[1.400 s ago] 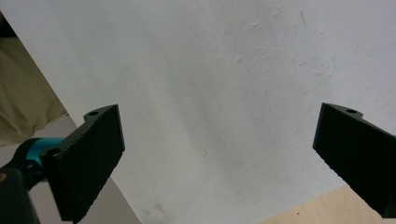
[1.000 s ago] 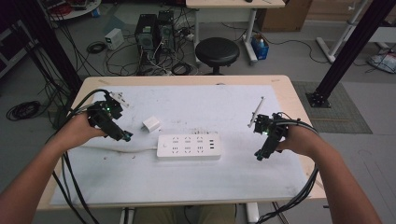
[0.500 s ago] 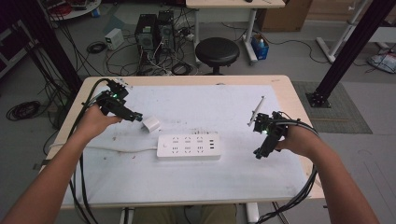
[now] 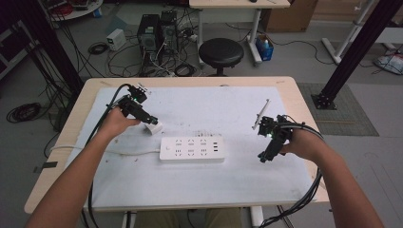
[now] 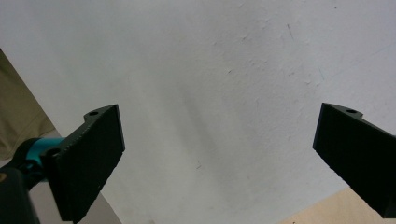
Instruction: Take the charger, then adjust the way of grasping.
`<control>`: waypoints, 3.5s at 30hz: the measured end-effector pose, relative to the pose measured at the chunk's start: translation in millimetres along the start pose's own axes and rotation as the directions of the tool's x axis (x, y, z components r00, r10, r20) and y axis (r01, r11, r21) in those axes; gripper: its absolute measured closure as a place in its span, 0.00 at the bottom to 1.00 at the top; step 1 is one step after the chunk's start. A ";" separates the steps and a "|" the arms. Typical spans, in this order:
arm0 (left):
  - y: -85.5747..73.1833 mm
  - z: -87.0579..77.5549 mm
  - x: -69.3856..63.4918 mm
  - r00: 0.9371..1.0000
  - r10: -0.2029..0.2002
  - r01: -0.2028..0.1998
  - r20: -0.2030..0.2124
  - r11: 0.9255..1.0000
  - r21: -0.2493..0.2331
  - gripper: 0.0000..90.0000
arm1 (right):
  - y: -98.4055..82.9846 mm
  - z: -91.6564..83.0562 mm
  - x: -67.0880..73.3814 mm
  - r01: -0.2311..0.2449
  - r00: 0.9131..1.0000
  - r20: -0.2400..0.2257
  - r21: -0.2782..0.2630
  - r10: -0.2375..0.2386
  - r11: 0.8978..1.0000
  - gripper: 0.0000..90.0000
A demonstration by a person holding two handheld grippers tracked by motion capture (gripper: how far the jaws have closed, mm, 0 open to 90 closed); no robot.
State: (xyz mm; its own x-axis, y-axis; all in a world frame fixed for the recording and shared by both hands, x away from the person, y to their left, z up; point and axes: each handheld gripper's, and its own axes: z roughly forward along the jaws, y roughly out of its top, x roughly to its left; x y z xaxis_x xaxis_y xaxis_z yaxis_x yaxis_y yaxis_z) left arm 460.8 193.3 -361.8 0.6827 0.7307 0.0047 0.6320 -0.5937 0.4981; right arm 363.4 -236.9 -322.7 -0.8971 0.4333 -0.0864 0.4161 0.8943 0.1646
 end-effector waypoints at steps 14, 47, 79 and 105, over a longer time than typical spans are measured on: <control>-8.0 43.5 6.9 0.999 -0.032 0.030 0.027 0.997 0.074 0.13 | -4.4 1.3 -2.7 -0.028 1.000 -0.002 0.002 0.028 1.000 0.02; -31.9 51.8 11.4 0.999 -0.013 0.014 0.047 0.999 -0.036 0.47 | -7.0 8.6 -5.5 -0.039 0.999 -0.011 0.013 0.039 0.999 0.02; -31.8 -75.5 -47.6 0.986 0.159 -0.143 0.044 0.957 -0.251 0.47 | -14.0 -3.5 11.1 -0.125 0.992 0.009 -0.061 0.126 0.990 0.02; -28.1 -115.4 -86.0 0.931 0.350 -0.305 0.107 0.903 -0.302 0.47 | -6.7 -19.2 15.9 -0.170 0.983 0.040 -0.154 0.178 0.973 0.02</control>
State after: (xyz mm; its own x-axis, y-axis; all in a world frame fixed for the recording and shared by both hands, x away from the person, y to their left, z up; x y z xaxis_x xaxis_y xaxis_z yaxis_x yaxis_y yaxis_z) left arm 342.0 186.0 -276.1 0.8958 0.4361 0.0857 0.2519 -0.6572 0.7104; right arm 343.5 -238.2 -306.3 -0.8022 0.5895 -0.0951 0.5343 0.7797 0.3264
